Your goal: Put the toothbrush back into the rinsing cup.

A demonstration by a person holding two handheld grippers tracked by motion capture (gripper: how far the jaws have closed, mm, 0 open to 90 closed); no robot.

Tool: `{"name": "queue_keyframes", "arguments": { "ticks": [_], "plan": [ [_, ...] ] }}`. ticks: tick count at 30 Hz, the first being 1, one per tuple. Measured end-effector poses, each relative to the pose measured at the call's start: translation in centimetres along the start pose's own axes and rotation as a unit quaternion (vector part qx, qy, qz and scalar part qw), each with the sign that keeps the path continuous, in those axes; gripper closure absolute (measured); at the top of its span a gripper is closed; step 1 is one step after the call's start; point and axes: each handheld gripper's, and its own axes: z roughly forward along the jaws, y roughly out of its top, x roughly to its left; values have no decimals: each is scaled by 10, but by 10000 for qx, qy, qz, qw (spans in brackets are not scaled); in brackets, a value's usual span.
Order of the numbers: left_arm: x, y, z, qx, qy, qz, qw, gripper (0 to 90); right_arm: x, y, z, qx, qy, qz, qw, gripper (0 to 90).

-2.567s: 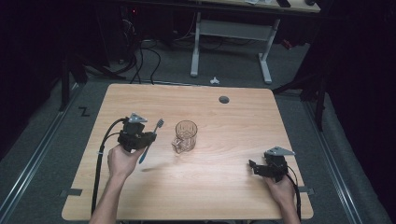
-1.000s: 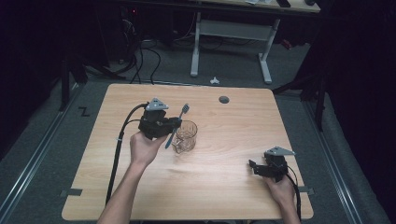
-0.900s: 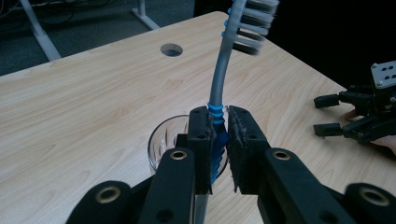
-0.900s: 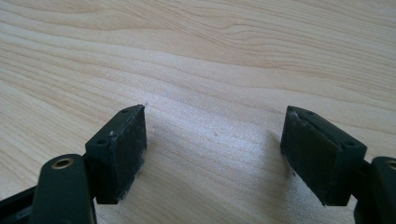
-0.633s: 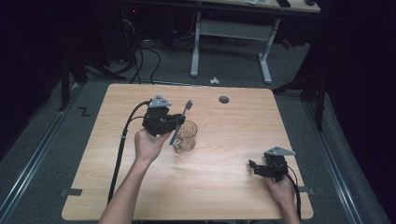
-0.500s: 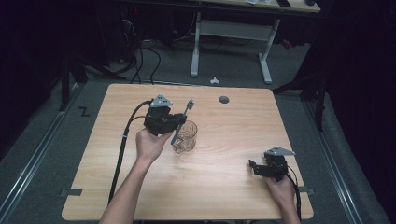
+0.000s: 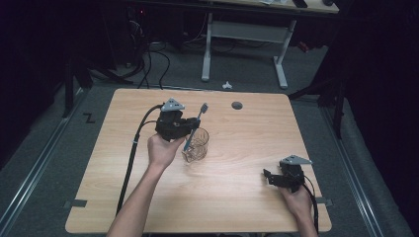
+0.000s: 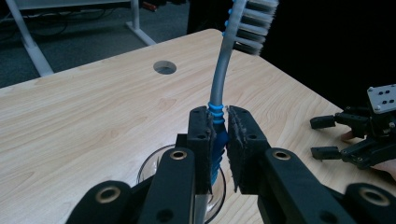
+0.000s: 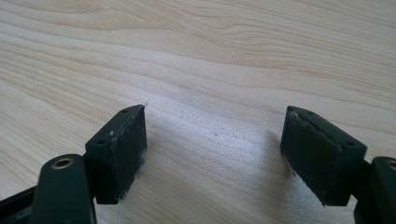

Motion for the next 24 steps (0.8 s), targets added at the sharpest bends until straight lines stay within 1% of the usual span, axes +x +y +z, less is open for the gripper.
{"name": "queue_keyframes", "arguments": {
  "ticks": [5, 11, 19, 22, 24],
  "plan": [
    [-1, 0, 1, -41, -4, 18, 10000, 798, 0, 0, 0, 0, -1, 0, 10000, 227],
    [-2, -2, 2, 38, 51, 75, 10000, 798, 0, 0, 0, 2, 4, 0, 10000, 227],
    [-3, -4, 3, 75, 73, 83, 9999, 796, 0, 0, 0, 0, 6, -2, 10000, 227],
    [-3, -6, 2, 127, 88, 116, 9998, 795, 0, 0, 0, 0, 1, 0, 10000, 227],
    [-2, -6, 2, 126, 93, 92, 9998, 795, 0, 0, 0, 1, 6, -1, 10000, 227]
  ]
}}
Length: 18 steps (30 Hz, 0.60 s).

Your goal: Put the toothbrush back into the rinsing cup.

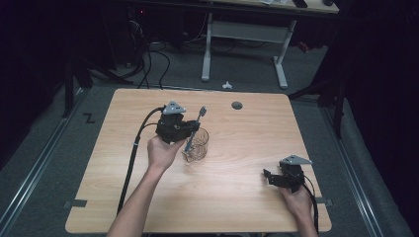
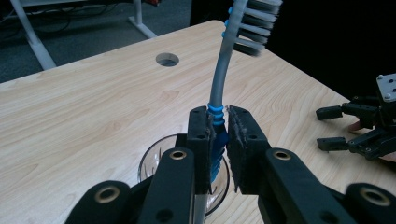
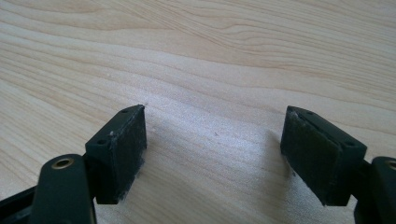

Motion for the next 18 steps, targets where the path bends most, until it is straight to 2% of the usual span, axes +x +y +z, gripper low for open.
{"name": "queue_keyframes", "arguments": {
  "ticks": [18],
  "plan": [
    [6, -11, -13, 23, 117, -80, 9999, 793, 0, 0, 0, 0, 1, -2, 10000, 227]
  ]
}}
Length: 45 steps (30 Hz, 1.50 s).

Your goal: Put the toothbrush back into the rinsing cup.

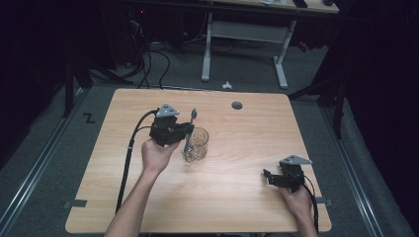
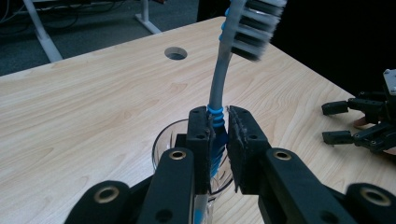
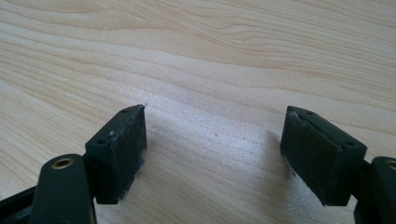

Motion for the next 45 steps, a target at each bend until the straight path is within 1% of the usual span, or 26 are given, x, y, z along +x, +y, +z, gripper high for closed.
{"name": "queue_keyframes", "arguments": {
  "ticks": [6, 15, 18, 21, 23, 29, 39, 42, 45],
  "plan": [
    [1, -7, -2, -34, 38, -40, 10000, 793, 0, 0, 0, -1, -5, -1, 10000, 227],
    [6, -17, -2, 19, 61, -127, 9999, 793, 0, 0, 0, -1, -4, 1, 10000, 227],
    [8, -19, -2, 36, 72, -139, 9999, 794, 0, 0, 0, 1, -2, 2, 10000, 227],
    [8, -21, -3, 5, 76, -158, 9998, 793, 0, 0, 0, 0, -3, 2, 10000, 227],
    [8, -22, -3, -1, 77, -196, 9998, 794, 0, 0, 0, 0, 1, 1, 10000, 227],
    [11, -27, -1, 48, 84, -248, 9996, 793, 0, 0, 0, 1, 0, 1, 10000, 227],
    [12, -34, 4, 142, 87, -311, 9994, 793, 0, 0, 0, -1, -4, 0, 10000, 227],
    [13, -37, 7, 224, 86, -308, 9992, 793, 0, 0, 0, -2, -4, 0, 10000, 227],
    [12, -39, 9, 238, 96, -322, 9992, 793, 0, 0, 0, 0, -2, 0, 10000, 227]
  ]
}}
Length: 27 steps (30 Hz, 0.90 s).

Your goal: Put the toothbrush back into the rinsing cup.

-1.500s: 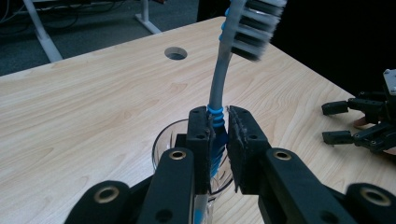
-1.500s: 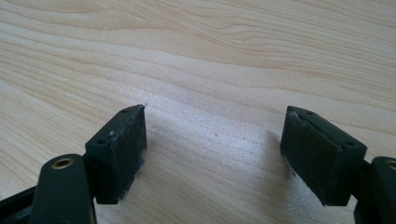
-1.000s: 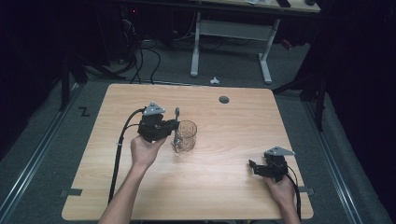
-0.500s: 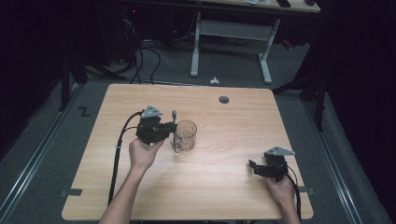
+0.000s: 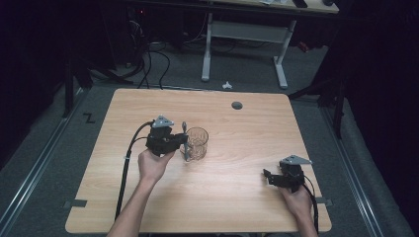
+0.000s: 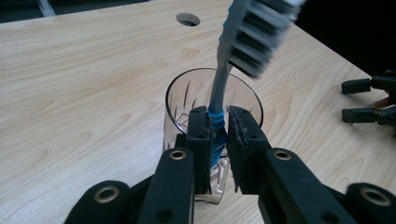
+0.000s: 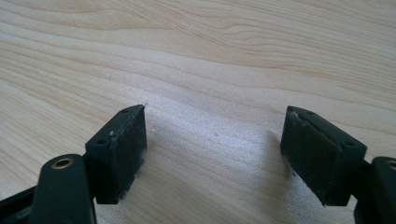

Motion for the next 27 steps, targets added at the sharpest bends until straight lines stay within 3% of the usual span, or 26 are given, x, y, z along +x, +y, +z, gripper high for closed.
{"name": "queue_keyframes", "arguments": {
  "ticks": [21, 27],
  "plan": [
    [-1, -6, 6, 187, 156, 121, 9996, 788, 0, 0, 0, 0, 4, 0, 10000, 227],
    [0, -6, 0, 65, 175, 101, 9998, 711, 0, 0, 0, 1, 0, -1, 10000, 227]
  ]
}}
